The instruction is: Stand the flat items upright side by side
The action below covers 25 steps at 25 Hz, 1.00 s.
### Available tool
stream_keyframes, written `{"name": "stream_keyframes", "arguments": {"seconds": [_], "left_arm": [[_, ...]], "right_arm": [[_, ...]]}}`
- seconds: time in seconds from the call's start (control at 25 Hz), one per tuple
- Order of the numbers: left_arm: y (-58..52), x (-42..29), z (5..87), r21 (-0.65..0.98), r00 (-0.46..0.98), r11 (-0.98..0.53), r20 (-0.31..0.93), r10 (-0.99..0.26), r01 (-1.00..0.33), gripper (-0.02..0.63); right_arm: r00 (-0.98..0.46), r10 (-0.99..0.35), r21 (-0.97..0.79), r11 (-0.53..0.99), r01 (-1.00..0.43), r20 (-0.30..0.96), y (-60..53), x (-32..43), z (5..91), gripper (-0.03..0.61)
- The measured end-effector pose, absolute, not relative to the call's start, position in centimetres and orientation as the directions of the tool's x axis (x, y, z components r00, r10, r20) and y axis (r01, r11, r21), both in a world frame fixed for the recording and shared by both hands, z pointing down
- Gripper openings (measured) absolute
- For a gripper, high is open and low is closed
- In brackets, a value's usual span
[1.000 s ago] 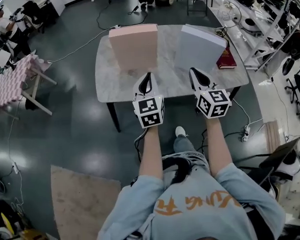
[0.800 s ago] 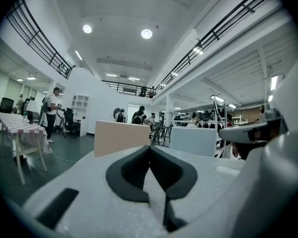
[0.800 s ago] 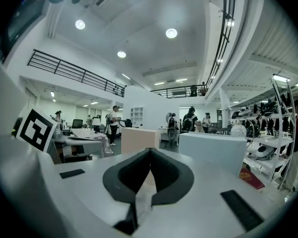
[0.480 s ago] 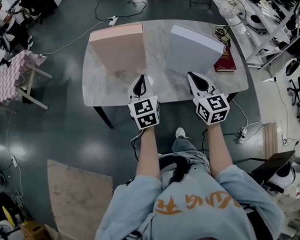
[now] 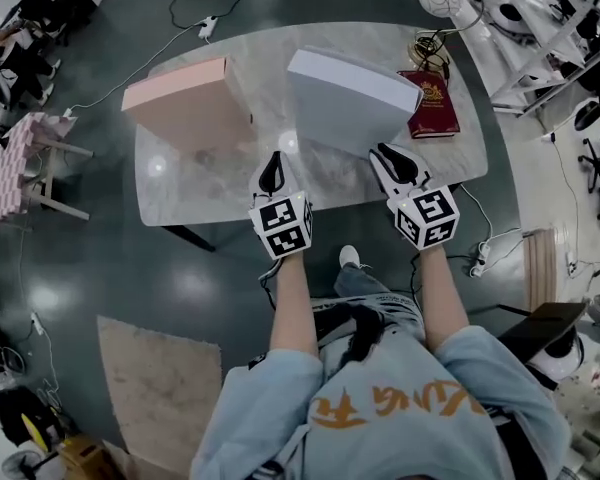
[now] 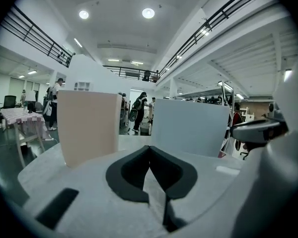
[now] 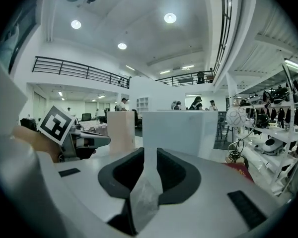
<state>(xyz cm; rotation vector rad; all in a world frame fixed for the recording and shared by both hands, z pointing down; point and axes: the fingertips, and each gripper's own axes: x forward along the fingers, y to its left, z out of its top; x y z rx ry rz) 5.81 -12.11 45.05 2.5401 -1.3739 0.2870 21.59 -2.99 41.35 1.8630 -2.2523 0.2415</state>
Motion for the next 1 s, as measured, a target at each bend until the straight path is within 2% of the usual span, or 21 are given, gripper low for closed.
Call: {"name": "stream_keyframes", "arguments": {"seconds": [0.36, 0.68, 1.0], "left_arm": [[-12.2, 11.4, 47.0, 0.108, 0.516, -0.511, 0.33, -0.791, -0.853, 0.011], [-12.3, 13.7, 46.9, 0.084, 0.489, -0.493, 0.347, -0.8, -0.866, 0.011], [-13.7, 12.6, 47.1, 0.075, 0.434, -0.436, 0.338, -0.835, -0.897, 0.011]], "right_arm": [[-0.188, -0.935, -0.014, 0.193, -0.981, 0.299, -2.9, 28.6, 43.1, 0.167], [-0.259, -0.907, -0.056, 0.255, -0.965, 0.331, -5.0, 31.3, 44.4, 0.331], [-0.329, -0.883, -0.061, 0.328, -0.943, 0.334, -7.8, 31.5, 45.6, 0.367]]}}
